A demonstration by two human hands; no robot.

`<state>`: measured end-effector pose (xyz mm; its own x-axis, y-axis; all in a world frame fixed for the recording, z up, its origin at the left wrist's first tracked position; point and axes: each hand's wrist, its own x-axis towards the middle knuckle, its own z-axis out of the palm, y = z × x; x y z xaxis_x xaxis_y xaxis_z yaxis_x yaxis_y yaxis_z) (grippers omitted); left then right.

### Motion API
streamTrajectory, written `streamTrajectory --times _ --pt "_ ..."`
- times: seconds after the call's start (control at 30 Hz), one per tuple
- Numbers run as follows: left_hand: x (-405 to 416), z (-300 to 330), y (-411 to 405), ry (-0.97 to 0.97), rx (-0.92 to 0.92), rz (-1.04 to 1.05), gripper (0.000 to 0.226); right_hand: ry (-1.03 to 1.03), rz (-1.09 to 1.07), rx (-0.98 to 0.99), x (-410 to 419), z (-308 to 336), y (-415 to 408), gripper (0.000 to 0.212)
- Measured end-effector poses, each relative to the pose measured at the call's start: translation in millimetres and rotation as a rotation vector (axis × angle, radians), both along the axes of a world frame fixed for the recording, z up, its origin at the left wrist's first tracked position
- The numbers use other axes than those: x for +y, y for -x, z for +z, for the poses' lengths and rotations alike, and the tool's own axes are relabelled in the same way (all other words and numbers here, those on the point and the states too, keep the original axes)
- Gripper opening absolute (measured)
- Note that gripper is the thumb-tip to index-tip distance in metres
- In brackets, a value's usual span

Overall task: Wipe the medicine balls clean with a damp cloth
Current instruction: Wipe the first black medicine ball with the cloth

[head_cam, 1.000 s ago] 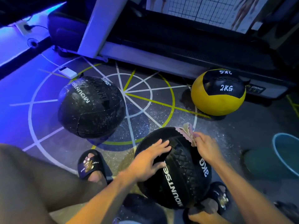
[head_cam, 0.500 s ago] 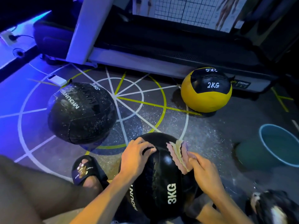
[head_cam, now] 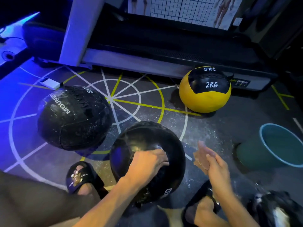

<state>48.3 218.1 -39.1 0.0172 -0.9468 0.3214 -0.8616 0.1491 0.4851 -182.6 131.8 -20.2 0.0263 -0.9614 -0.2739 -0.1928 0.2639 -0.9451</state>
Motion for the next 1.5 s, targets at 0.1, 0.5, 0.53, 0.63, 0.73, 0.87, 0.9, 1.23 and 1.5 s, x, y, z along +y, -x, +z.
streamTrajectory --times 0.1,0.5,0.53,0.63,0.73,0.87,0.9,1.23,1.5 --pt "8 -16 14 0.079 0.097 -0.064 0.017 -0.022 0.029 0.039 12 -10 -20 0.040" --pt "72 -47 8 -0.076 0.039 0.354 0.057 -0.044 0.164 0.296 31 -35 -48 0.053" --pt "71 -49 9 -0.085 0.045 0.341 0.056 -0.046 0.121 0.305 28 -31 -53 0.051" --pt "66 -51 15 -0.091 0.045 0.308 0.057 0.009 0.056 0.402 16 -9 -84 0.045" --pt "61 -52 15 -0.123 0.054 0.294 0.066 0.242 0.370 0.627 17 13 -128 0.048" --pt "62 -53 11 -0.112 0.041 0.287 0.061 0.596 1.002 0.783 6 18 -134 0.056" --pt "63 -52 10 -0.108 0.039 0.294 0.059 0.578 0.980 0.765 -6 17 -123 0.054" --pt "57 -51 23 -0.071 0.011 0.248 0.055 0.314 0.440 0.683 -25 19 -99 0.030" --pt "42 -48 26 -0.037 0.015 0.217 0.054 0.500 0.837 0.800 -20 29 -117 0.038"
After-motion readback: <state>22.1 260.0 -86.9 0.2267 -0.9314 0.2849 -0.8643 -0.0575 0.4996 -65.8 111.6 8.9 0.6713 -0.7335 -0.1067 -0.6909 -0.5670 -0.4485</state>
